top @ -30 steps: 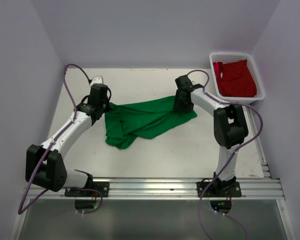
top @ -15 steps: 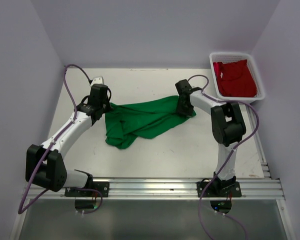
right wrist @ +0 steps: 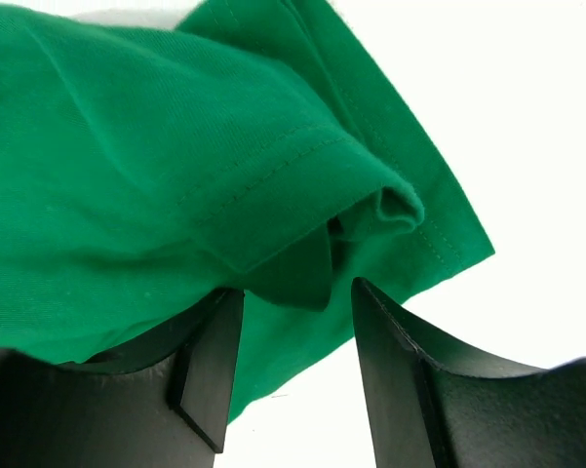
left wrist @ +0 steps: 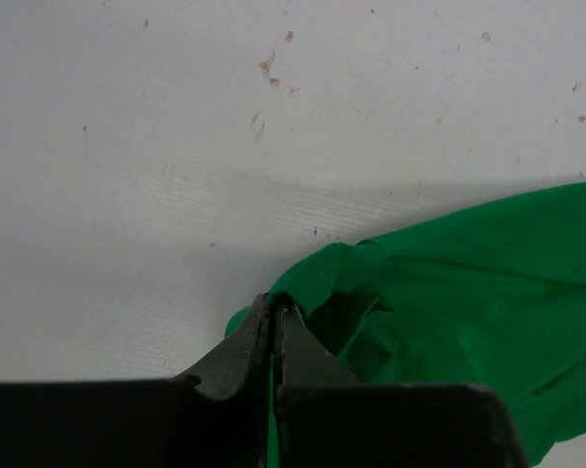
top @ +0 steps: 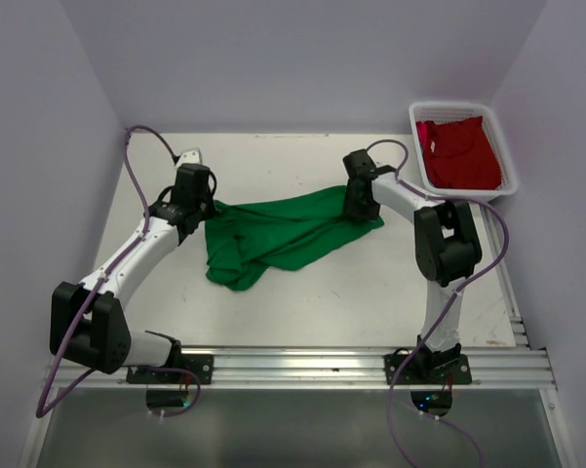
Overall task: Fold and stack the t-shirts
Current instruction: Flatten out the tshirt
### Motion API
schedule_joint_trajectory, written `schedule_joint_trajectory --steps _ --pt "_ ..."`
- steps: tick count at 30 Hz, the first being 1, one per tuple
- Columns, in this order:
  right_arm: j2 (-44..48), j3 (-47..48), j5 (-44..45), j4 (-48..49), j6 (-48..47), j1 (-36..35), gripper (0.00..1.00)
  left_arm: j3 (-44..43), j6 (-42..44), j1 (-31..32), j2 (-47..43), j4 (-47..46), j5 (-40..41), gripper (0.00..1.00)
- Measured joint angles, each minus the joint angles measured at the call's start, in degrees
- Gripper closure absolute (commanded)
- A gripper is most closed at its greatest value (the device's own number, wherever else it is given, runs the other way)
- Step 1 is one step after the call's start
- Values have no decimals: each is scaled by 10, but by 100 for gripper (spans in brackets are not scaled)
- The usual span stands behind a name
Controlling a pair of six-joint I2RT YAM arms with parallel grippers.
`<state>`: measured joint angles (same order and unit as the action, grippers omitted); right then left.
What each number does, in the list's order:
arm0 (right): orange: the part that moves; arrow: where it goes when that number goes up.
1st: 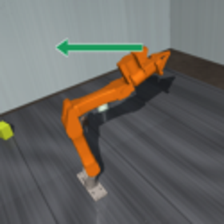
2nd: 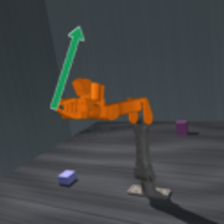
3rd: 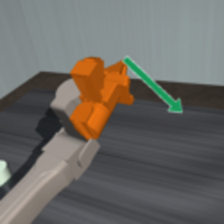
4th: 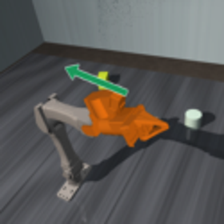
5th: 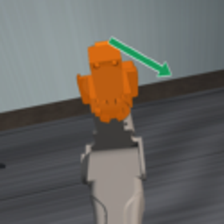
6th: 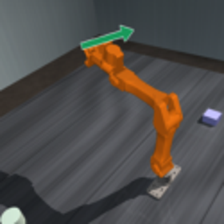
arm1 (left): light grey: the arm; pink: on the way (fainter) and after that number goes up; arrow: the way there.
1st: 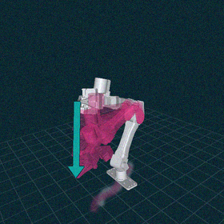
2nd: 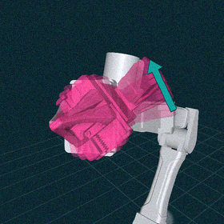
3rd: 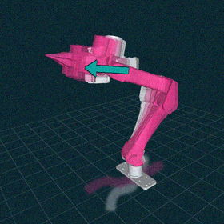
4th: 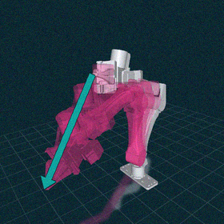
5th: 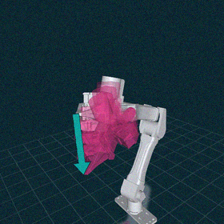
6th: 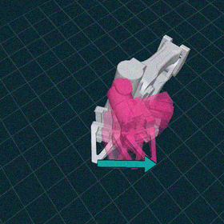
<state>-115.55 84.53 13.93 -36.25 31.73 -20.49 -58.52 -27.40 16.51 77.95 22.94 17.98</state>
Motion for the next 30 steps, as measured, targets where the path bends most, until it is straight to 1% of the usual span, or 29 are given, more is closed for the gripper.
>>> schedule_joint_trajectory --steps 2,5,6,7,8,11,12,15,20,23,26,30 --pt "0 7 3 -3 -5 0 49 0 0 0 0 0 -1 100" --pt "0 20 5 -4 -12 0 58 0 0 0 0 0 -2 100" --pt "0 24 5 -3 -13 0 64 0 0 0 0 0 -2 100" --pt "-1 28 5 -3 -13 0 66 0 0 0 0 0 -2 100" --pt "-4 33 5 -3 -14 0 73 0 0 0 0 0 -2 100" --pt "-11 36 1 0 -14 0 84 0 0 0 0 0 -2 100" --pt "-13 36 0 0 -14 0 92 0 0 0 0 0 -2 100" --pt "-14 34 0 0 -13 0 99 0 0 0 0 0 -2 100" --pt "-11 24 0 3 -13 0 100 0 0 0 0 0 -2 100" --pt "9 0 -1 5 -13 0 100 0 0 0 -2 0 -5 100" --pt "67 -37 -2 0 -13 0 100 0 1 0 -9 2 -11 100" --pt "146 -44 -2 -3 -18 1 100 0 5 0 -22 3 -13 100"
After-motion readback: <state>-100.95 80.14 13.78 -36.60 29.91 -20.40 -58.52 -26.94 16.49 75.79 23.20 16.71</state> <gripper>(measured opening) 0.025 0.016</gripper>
